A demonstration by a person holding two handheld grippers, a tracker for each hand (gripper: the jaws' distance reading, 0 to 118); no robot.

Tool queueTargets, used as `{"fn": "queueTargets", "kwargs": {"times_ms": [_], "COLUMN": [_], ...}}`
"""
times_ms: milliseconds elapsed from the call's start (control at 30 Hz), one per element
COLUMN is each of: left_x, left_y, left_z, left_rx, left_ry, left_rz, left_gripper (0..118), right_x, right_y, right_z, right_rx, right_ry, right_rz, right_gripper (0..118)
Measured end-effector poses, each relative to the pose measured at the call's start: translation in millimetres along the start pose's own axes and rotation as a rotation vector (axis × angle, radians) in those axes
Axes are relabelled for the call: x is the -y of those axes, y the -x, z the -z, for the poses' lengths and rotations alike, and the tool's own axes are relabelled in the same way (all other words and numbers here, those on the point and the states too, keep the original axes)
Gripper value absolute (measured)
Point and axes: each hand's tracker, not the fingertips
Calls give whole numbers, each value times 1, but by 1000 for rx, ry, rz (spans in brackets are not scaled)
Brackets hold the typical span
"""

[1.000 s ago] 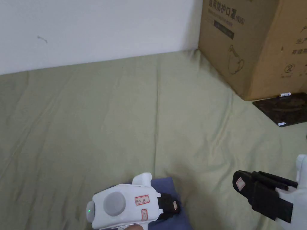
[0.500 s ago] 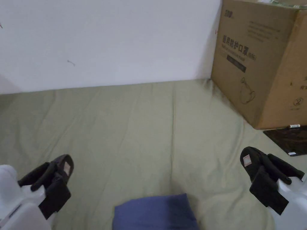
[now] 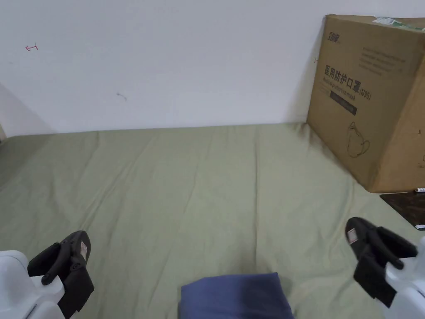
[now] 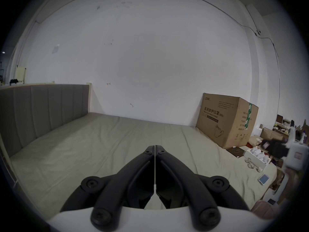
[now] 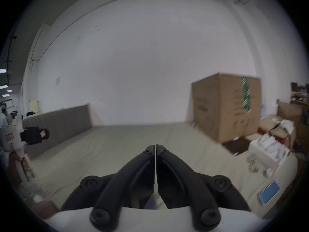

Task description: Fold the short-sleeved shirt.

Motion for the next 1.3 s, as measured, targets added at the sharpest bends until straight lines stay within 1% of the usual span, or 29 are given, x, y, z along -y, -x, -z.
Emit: {"fn": "queueTargets", "kwargs": {"times_ms": [67,100,167,200,267,333,367,433,533,567,600,633,667,700,733,767,800,833,867,933,1033,1100,1133,1167,1200,1233,1267,1300], "left_x": [1,3,10,16,30,43,48,60,81,86,96,107,116,128,140,150,160,169,179,204,222,228,230,230,230,236,241,231], "left_y": [3,5,5,5,7,9,13,24,48,53,61,68,73,78,80,80,79,83,81,71,46,32,28,23,18,17,26,25], "left_z": [6,10,20,24,29,39,44,59,92,100,110,120,128,136,145,152,160,167,178,196,216,225,230,233,236,237,233,232], "left_rx": [42,58,62,55,79,99,122,179,274,315,378,444,489,516,552,577,602,641,695,777,933,903,909,885,773,647,642,770], "left_ry": [69,117,221,259,298,372,400,468,608,637,659,686,703,724,750,759,777,779,793,898,832,868,878,922,992,1050,1053,970], "left_rz": [-22,-30,-12,3,-1,-49,-87,-191,-349,-392,-452,-512,-570,-623,-672,-700,-718,-743,-796,-893,-964,-1020,-1037,-990,-869,-719,-725,-900], "left_gripper": [0,0,0,0,0,0,0,0,1,1,9,24,49,92,116,117,115,116,117,117,116,115,110,91,31,19,20,19], "right_x": [11,21,45,59,88,116,133,152,166,166,168,172,174,175,175,177,177,178,178,179,181,183,184,184,184,186,187,187], "right_y": [-3,-8,-9,-13,-16,-18,-33,-41,-63,-67,-73,-75,-78,-80,-83,-79,-80,-82,-83,-79,-78,-79,-80,-78,-78,-78,-79,-77], "right_z": [20,31,52,65,83,99,108,114,115,117,118,116,117,118,119,117,117,117,117,116,115,115,114,114,114,114,114,114], "right_rx": [-118,-165,-210,-174,-173,-161,-154,-146,-185,-191,-200,-205,-211,-217,-220,-223,-225,-227,-229,-236,-246,-247,-247,-246,-245,-246,-248,-242], "right_ry": [163,262,433,523,670,776,794,834,790,801,806,805,805,804,805,806,806,805,805,802,797,794,793,792,792,791,789,790], "right_rz": [84,156,246,246,271,259,260,273,393,412,428,437,448,452,455,457,459,458,453,429,412,418,423,428,435,443,454,456], "right_gripper": [1,1,1,1,1,1,1,1,1,1,1,1,1,1,1,1,1,1,1,1,1,1,1,1,1,1,1,1]}}
